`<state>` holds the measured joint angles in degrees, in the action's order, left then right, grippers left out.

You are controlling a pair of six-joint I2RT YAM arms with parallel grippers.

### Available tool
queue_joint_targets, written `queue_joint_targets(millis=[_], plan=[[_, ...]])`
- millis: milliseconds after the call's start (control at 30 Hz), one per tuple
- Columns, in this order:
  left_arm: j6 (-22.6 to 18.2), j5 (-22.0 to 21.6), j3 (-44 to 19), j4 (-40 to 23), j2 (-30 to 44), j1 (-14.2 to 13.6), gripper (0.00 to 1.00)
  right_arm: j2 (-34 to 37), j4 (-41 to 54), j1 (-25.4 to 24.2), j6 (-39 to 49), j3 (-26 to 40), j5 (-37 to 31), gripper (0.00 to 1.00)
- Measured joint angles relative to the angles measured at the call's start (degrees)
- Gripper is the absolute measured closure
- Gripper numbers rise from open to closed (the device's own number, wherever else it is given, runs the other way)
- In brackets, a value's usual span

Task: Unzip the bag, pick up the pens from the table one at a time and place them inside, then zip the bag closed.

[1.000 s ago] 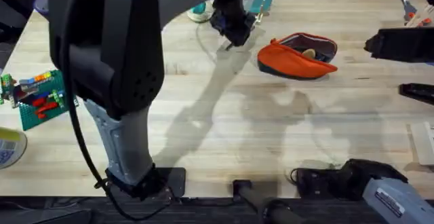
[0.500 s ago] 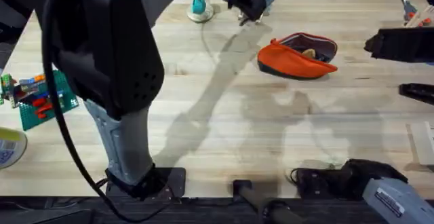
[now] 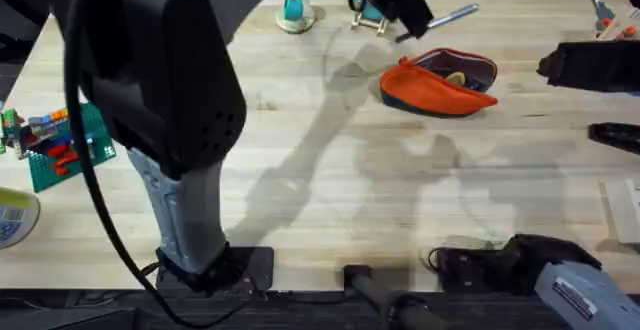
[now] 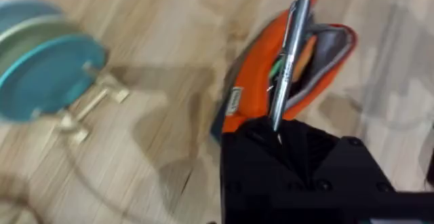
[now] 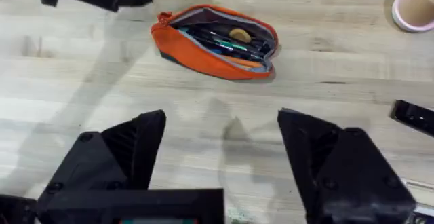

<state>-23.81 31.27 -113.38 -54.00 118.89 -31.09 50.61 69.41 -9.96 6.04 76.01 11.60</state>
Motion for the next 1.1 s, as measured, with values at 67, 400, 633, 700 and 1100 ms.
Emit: queue_joint_targets(millis=[67, 400, 633, 700, 1100], plan=[[-2.0, 0.78, 0.0, 0.0, 0.0, -1.37, 0.958, 0.0, 0.0, 0.0, 0.0, 0.0, 0.0, 0.005], [-5.6, 0.52, 0.0, 4.22, 0.0, -6.85, 0.958, 0.0, 0.02, 0.0, 0.0, 0.0, 0.0, 0.005], [-6.9, 0.49, -0.04, 5.89, 0.9, -7.16, 0.958, 0.0, 0.02, 0.0, 0.0, 0.0, 0.0, 0.005], [-7.7, 0.5, -0.04, 6.12, 1.93, -7.3, 0.958, 0.0, 0.02, 0.0, 0.0, 0.0, 0.0, 0.005], [-11.89, 0.32, -0.04, 9.19, 5.04, -7.68, 0.958, 0.01, 0.02, 0.0, 0.0, 0.0, 0.0, 0.005]])
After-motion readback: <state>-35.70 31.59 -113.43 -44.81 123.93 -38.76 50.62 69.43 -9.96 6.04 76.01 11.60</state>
